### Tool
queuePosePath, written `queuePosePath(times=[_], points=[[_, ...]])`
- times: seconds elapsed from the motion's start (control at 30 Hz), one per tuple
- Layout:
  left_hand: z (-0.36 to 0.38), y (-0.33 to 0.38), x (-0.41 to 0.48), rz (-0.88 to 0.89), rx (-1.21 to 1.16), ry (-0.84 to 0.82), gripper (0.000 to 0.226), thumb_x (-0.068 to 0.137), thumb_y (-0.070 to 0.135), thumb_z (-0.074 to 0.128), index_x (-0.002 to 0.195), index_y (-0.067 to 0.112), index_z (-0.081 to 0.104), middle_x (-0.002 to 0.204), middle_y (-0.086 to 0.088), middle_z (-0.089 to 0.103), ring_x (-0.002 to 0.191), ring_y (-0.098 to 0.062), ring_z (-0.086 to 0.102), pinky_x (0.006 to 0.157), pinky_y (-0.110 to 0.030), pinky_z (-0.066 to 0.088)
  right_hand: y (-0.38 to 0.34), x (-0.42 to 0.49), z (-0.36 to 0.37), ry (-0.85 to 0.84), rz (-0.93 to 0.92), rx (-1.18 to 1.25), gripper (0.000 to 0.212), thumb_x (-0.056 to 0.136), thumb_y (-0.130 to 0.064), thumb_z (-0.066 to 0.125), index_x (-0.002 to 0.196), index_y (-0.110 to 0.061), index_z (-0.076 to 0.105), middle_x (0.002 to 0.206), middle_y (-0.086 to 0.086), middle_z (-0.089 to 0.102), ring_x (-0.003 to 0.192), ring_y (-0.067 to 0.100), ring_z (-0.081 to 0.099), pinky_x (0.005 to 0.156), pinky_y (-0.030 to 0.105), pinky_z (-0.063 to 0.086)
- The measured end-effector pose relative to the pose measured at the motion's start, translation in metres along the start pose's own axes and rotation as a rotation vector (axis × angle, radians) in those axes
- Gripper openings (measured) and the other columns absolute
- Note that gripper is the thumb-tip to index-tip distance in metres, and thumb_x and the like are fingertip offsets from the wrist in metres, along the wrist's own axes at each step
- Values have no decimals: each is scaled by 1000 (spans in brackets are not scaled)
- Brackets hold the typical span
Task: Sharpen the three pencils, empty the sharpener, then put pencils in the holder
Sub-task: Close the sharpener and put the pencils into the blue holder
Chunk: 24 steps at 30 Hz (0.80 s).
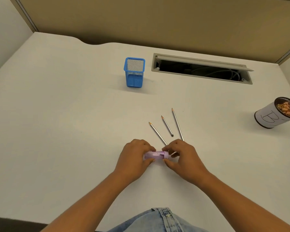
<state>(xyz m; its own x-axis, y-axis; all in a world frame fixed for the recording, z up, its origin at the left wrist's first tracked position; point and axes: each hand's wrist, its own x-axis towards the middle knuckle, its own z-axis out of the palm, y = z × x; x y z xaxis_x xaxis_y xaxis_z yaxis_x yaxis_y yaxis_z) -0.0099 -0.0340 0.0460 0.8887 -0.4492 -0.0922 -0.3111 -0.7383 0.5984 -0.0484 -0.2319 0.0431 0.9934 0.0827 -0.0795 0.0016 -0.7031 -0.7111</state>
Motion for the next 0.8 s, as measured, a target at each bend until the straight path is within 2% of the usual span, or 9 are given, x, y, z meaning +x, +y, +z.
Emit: queuePosePath(times=[0.17, 0.37, 0.6, 0.8], points=[[9, -6, 3, 16, 29, -6, 22, 84, 33, 70, 106, 29, 73, 107, 7, 66, 103, -14, 55, 85, -25, 42, 9, 1, 9, -33, 17, -97, 23, 80, -29, 74, 102, -25, 73, 94, -10, 62, 80, 7, 62, 75, 29, 56], [16, -9, 3, 15, 42, 20, 27, 83, 37, 72, 108, 28, 73, 107, 7, 68, 102, -14, 56, 84, -21, 38, 11, 2, 13, -48, 41, -140, 25, 81, -30, 72, 105, -26, 72, 99, -10, 64, 81, 8, 62, 76, 29, 56], [21, -14, 0, 8, 44, 34, 45, 76, 37, 77, 118, 24, 66, 115, 4, 64, 107, -16, 56, 92, -26, 41, 13, -1, 13, -72, 24, -165, 49, 79, -30, 73, 126, -26, 60, 119, -9, 57, 89, 10, 62, 82, 28, 55], [24, -16, -1, 12, 37, 37, 50, 77, 38, 75, 124, 24, 63, 120, 3, 63, 113, -17, 55, 98, -29, 41, 14, -4, 14, -60, 15, -181, 50, 79, -34, 75, 126, -28, 59, 121, -10, 56, 85, 5, 57, 80, 25, 55]])
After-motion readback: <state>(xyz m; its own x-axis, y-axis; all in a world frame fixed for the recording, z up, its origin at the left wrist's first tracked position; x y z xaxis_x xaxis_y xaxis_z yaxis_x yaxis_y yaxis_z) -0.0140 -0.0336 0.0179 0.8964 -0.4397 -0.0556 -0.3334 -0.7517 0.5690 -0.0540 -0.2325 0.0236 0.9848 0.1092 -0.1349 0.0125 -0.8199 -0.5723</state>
